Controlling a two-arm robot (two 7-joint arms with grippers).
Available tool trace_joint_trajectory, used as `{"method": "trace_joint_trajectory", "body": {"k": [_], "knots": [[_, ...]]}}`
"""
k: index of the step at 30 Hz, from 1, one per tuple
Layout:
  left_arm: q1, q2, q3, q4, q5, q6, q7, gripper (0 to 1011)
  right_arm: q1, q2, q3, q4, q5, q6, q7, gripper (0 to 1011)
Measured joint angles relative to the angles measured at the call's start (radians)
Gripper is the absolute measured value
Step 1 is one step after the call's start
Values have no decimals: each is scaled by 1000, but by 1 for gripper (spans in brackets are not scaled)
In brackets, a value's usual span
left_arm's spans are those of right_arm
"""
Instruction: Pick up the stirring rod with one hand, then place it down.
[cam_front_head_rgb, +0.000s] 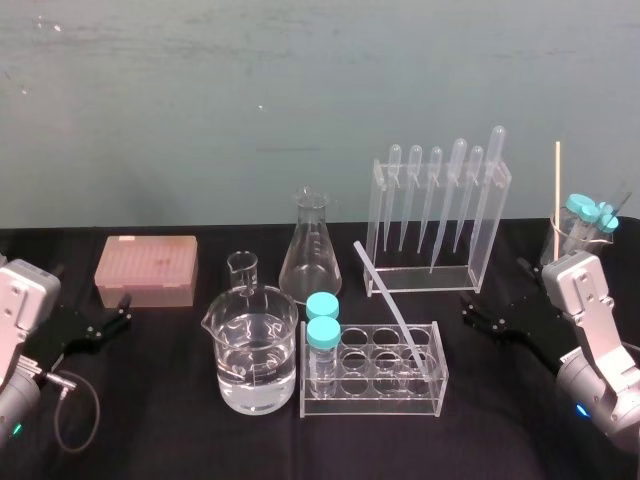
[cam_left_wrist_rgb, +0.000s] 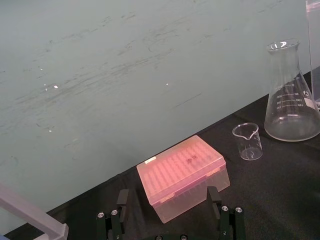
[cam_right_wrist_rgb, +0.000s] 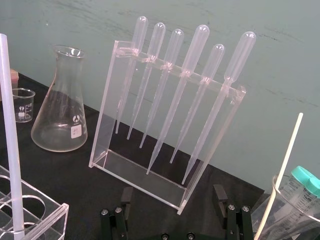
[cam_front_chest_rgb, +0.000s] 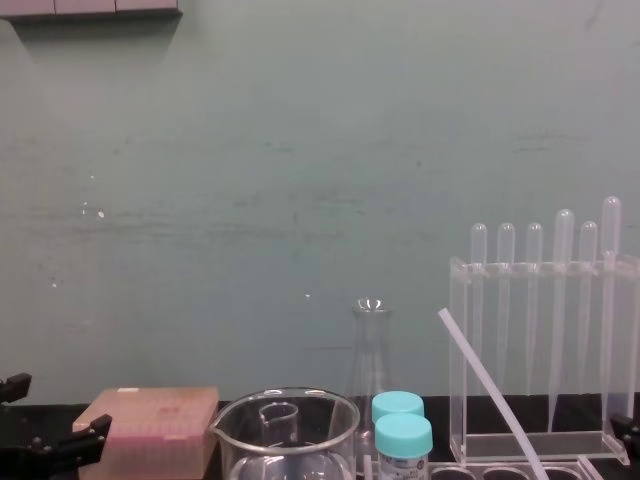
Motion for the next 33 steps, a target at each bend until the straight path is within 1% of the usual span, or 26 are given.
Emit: {"method": "trace_joint_trajectory", "body": {"k": [33], "knots": [[0, 0, 0, 0, 0, 0, 0, 1000, 0, 0, 0, 0, 0, 0, 0, 1003]]}}
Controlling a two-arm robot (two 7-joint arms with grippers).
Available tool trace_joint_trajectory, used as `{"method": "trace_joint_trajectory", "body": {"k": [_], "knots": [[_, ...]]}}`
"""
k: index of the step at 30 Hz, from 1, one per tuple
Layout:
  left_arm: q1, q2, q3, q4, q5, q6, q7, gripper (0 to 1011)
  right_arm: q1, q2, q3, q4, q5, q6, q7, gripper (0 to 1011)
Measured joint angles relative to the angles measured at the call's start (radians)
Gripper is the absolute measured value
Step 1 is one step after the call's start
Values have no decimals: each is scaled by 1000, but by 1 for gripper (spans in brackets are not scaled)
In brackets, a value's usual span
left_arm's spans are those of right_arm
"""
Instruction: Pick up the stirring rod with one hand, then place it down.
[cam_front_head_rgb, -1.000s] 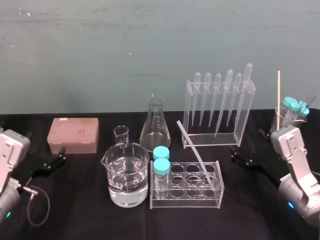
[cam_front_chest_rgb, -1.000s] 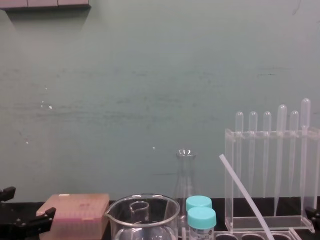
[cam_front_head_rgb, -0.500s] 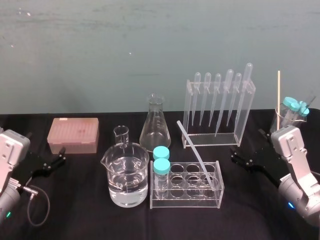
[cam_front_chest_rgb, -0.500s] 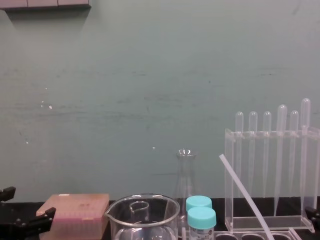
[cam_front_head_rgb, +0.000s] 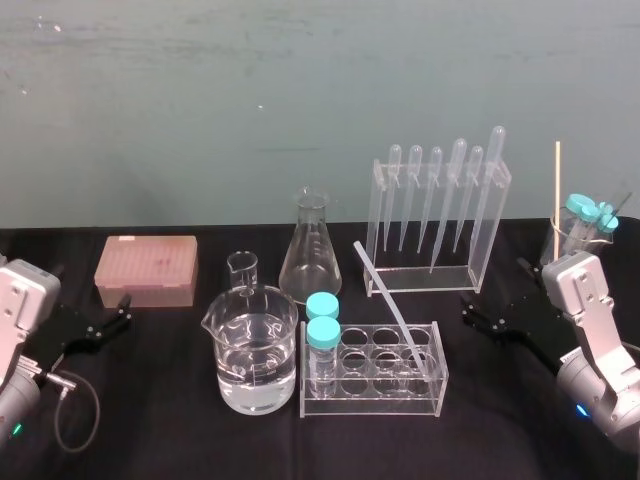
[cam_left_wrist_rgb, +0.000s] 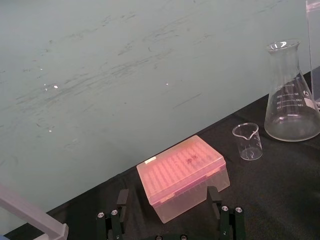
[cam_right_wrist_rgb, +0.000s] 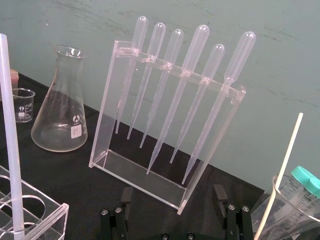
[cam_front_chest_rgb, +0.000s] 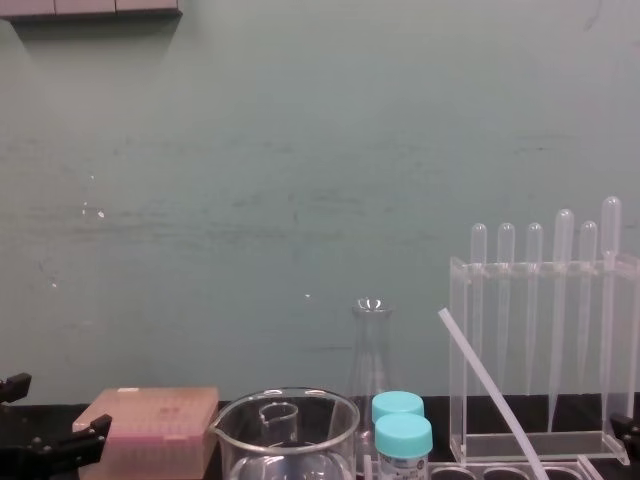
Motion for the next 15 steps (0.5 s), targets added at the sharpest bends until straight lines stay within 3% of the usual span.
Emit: {"method": "trace_joint_trajectory", "body": {"k": [15], "knots": [[0, 0, 0, 0, 0, 0, 0, 1000, 0, 0, 0, 0, 0, 0, 0, 1003]]}}
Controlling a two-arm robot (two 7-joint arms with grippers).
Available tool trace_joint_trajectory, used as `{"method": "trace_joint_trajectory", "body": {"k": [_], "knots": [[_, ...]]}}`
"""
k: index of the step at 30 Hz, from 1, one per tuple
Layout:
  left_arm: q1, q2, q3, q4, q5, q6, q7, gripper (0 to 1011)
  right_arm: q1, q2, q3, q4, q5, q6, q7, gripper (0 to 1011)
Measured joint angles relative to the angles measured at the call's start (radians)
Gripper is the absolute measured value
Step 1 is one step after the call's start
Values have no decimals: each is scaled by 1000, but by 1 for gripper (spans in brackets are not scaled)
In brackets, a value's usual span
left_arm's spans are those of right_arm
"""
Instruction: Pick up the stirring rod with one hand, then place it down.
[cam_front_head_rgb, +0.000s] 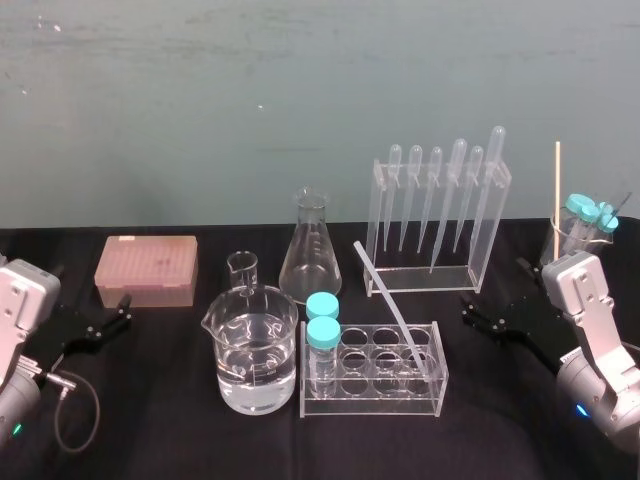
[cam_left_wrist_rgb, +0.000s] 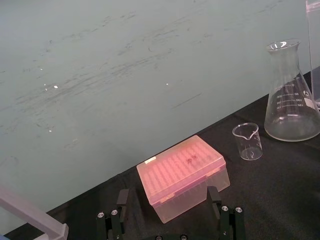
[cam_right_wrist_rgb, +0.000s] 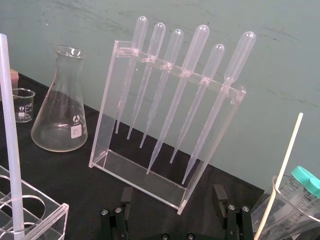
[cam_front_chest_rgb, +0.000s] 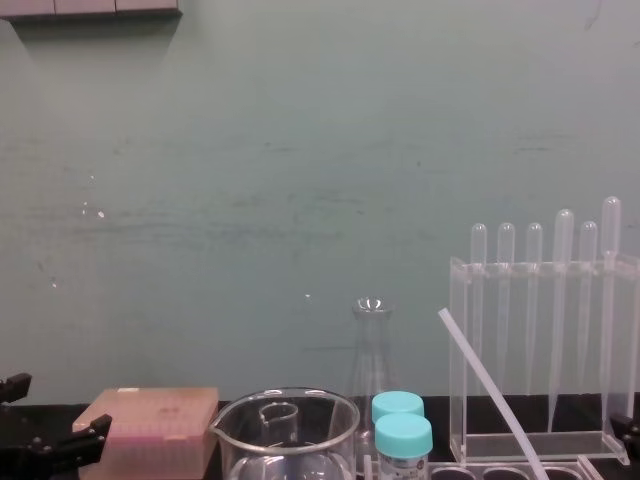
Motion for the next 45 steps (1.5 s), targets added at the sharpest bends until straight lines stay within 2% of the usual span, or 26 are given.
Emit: {"method": "trace_joint_trajectory", "body": {"k": [14, 21, 25, 31, 35, 38, 39, 42, 45], "knots": [[0, 0, 0, 0, 0, 0, 0, 1000, 0, 0, 0, 0, 0, 0, 0, 1003], [0, 0, 0, 0, 0, 0, 0, 1000, -16, -17, 50, -14, -20, -27, -52, 1003], [0, 0, 0, 0, 0, 0, 0, 1000, -30, -28, 83, -45, -67, -71, -117, 1003], [0, 0, 0, 0, 0, 0, 0, 1000, -42, -28, 98, -104, -133, -131, -157, 1003], [0, 0, 0, 0, 0, 0, 0, 1000, -40, -24, 88, -139, -153, -181, -125, 1003], [0, 0, 0, 0, 0, 0, 0, 1000, -31, -23, 71, -153, -153, -209, -75, 1003], [0, 0, 0, 0, 0, 0, 0, 1000, -24, -23, 60, -155, -146, -223, -39, 1003], [0, 0, 0, 0, 0, 0, 0, 1000, -14, -25, 48, -155, -125, -229, 9, 1003], [0, 0, 0, 0, 0, 0, 0, 1000, 5, -33, 32, -144, -67, -222, 96, 1003]]}}
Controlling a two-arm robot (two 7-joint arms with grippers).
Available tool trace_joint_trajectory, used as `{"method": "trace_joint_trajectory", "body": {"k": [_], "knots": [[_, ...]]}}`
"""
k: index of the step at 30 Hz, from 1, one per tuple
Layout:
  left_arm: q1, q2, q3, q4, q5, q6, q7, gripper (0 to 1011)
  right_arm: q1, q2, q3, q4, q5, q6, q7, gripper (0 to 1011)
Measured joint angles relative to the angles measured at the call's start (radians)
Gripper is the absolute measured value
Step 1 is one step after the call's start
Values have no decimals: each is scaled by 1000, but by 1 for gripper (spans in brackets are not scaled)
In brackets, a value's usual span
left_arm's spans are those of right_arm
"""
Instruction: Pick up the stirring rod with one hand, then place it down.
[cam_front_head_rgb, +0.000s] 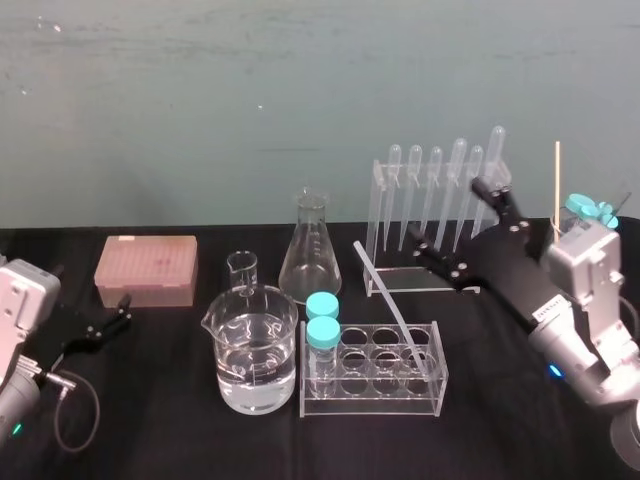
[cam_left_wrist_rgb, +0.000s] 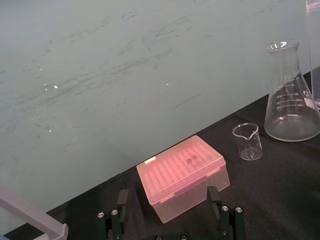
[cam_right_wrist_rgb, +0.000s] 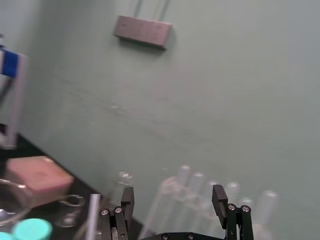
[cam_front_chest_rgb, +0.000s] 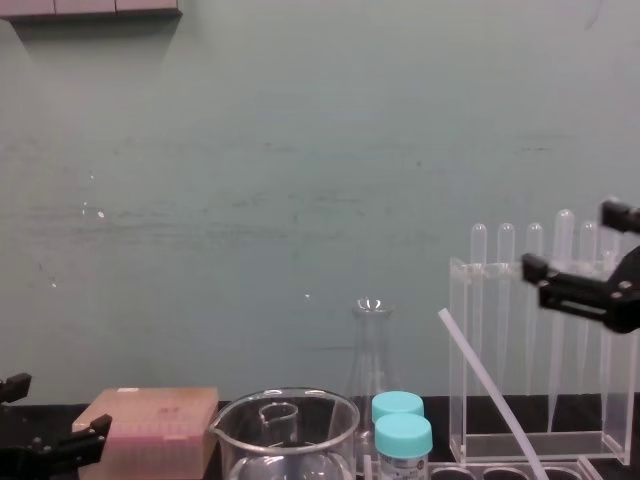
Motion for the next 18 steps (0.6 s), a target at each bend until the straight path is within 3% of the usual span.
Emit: {"method": "trace_joint_trajectory", "body": {"k": [4, 10, 18], "knots": [[0, 0, 0, 0, 0, 0, 0, 1000, 20, -9, -8, 20, 51, 22, 69, 1003], [0, 0, 0, 0, 0, 0, 0, 1000, 64, -32, -16, 71, 174, 84, 221, 1003], [0, 0, 0, 0, 0, 0, 0, 1000, 106, -53, -29, 123, 246, 147, 353, 1003]]}}
